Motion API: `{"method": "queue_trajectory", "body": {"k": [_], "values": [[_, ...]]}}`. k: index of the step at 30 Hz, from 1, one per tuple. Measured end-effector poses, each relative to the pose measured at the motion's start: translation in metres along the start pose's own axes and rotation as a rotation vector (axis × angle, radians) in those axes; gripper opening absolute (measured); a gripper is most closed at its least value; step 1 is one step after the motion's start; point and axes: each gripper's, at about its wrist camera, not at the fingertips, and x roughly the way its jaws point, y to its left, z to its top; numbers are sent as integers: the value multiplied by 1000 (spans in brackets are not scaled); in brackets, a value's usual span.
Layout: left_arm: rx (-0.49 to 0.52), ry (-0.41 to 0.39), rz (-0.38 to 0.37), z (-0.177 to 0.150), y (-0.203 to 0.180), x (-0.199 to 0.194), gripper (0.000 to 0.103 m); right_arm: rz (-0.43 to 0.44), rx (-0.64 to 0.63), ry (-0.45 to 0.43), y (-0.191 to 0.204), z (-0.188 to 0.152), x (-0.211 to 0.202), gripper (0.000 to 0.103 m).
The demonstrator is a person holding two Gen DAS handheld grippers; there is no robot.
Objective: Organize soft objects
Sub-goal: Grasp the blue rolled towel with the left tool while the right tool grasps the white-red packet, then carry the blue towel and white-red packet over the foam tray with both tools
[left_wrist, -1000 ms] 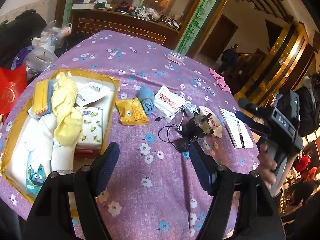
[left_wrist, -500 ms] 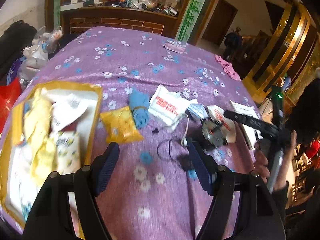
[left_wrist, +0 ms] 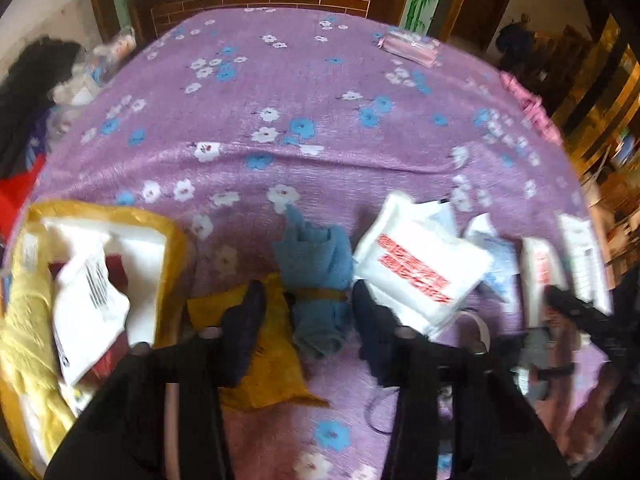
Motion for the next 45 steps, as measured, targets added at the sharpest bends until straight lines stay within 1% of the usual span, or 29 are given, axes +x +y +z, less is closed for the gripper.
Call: {"method": "queue_trajectory", "body": {"k": [1, 4, 7, 9, 10, 14, 16, 19, 22, 25, 28, 30, 31, 33, 37, 41, 45], "values": [[-1, 5, -28, -1, 0, 1, 28, 3, -5, -5, 2, -1, -1, 16], [7, -17, -24, -5, -1, -5, 23, 7, -23, -19, 7, -3, -4, 15], [-9, -53, -85, -15, -1, -19, 22, 26, -23, -51, 7, -3, -10, 15], [-15, -71, -110, -19, -2, -27, 22, 36, -15, -71, 7, -4, -15, 15], [-22, -92, -143, -24, -1, -33, 22, 41, -13, -81, 6, -4, -17, 15], [-60, -141, -223, -37, 3, -53, 22, 56, -11, -114, 4, -7, -19, 15], [-67, -145, -248, -43, 4, -62, 22, 69, -6, -135, 3, -8, -22, 15], [-90, -138, -328, -59, 11, -79, 22, 75, -18, -166, 5, -11, -29, 15], [-81, -142, -339, -78, 14, -96, 22, 87, -48, -212, 11, -15, -39, 15], [-76, -156, -356, -101, 20, -113, 22, 130, -74, -253, 16, -25, -50, 16], [-89, -151, -379, -121, 27, -122, 22, 157, -97, -298, 22, -37, -63, 16], [-80, -150, -380, -132, 29, -129, 22, 165, -62, -272, 23, -45, -70, 16], [-72, -152, -377, -135, 29, -131, 22, 184, -52, -257, 25, -52, -75, 16], [-67, -155, -375, -140, 31, -135, 22, 246, -57, -252, 36, -69, -89, 16], [-86, -158, -397, -144, 35, -140, 22, 304, -94, -253, 67, -104, -105, 16], [-104, -194, -408, -147, 44, -151, 22, 346, -126, -203, 91, -123, -94, 16], [-125, -212, -405, -155, 59, -161, 22, 398, -126, -118, 110, -133, -75, 16]]}}
